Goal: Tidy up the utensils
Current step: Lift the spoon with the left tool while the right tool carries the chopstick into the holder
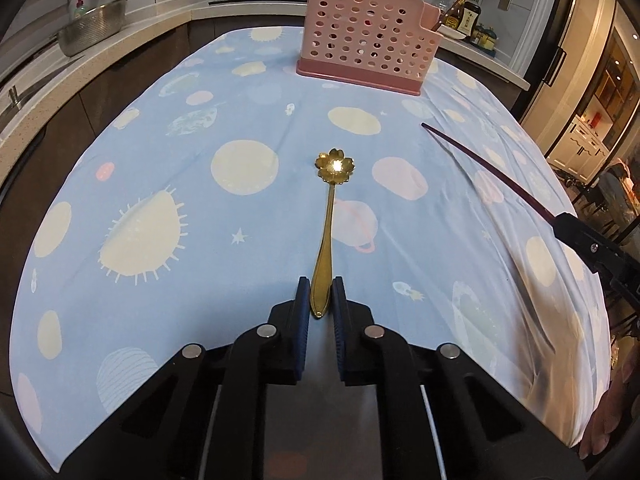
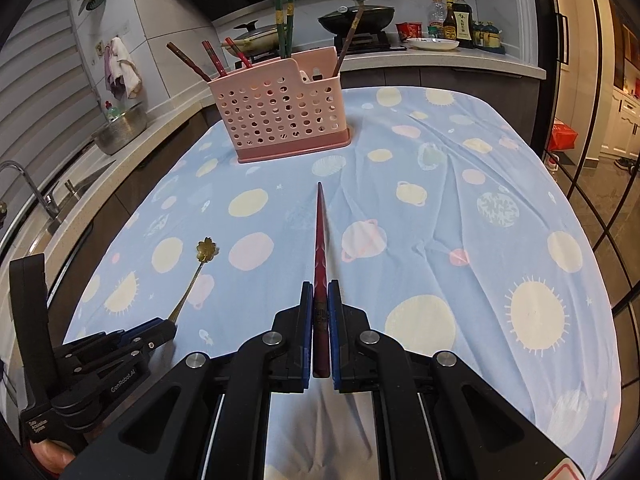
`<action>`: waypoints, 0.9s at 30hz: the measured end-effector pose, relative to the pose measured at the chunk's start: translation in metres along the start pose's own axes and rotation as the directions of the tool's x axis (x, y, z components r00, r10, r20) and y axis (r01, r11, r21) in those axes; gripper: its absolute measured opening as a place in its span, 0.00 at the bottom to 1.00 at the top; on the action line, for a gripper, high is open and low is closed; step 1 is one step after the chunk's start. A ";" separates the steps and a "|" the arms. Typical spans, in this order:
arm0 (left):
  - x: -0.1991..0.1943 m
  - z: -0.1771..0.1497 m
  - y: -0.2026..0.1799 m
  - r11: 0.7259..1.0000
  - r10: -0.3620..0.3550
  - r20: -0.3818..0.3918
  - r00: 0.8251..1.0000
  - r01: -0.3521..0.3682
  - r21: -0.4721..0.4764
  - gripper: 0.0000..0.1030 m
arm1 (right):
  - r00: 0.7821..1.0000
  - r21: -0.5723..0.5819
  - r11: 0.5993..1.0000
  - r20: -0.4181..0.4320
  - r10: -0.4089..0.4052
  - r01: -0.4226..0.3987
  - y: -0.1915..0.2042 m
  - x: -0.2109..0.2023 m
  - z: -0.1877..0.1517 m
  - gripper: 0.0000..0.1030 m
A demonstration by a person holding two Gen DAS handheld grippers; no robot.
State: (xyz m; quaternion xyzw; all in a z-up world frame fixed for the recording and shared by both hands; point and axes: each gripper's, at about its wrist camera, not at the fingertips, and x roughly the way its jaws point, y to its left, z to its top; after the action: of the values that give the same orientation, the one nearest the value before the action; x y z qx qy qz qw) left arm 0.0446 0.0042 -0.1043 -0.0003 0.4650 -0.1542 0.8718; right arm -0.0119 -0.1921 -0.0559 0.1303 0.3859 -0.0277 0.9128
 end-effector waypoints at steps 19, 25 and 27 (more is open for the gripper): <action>-0.057 0.078 0.014 1.000 -0.006 0.212 0.977 0.007 -0.005 0.01 | 0.985 -0.006 1.000 0.173 0.016 -0.015 -0.004 -0.044 0.050 0.07; -0.055 0.097 0.017 1.000 0.003 0.229 0.973 -0.004 0.000 0.00 | 0.977 -0.001 0.999 0.211 0.036 -0.036 -0.007 -0.047 0.071 0.07; -0.057 0.101 0.018 1.000 0.005 0.238 0.971 -0.005 -0.001 0.00 | 0.974 0.000 0.999 0.221 0.041 -0.042 -0.009 -0.048 0.077 0.07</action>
State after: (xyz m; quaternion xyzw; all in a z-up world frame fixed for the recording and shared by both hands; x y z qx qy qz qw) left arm 0.1019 0.0226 -0.0032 -0.0179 0.3571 -0.1509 0.9216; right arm 0.0063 -0.2227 0.0279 0.1367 0.2793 -0.0240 0.9501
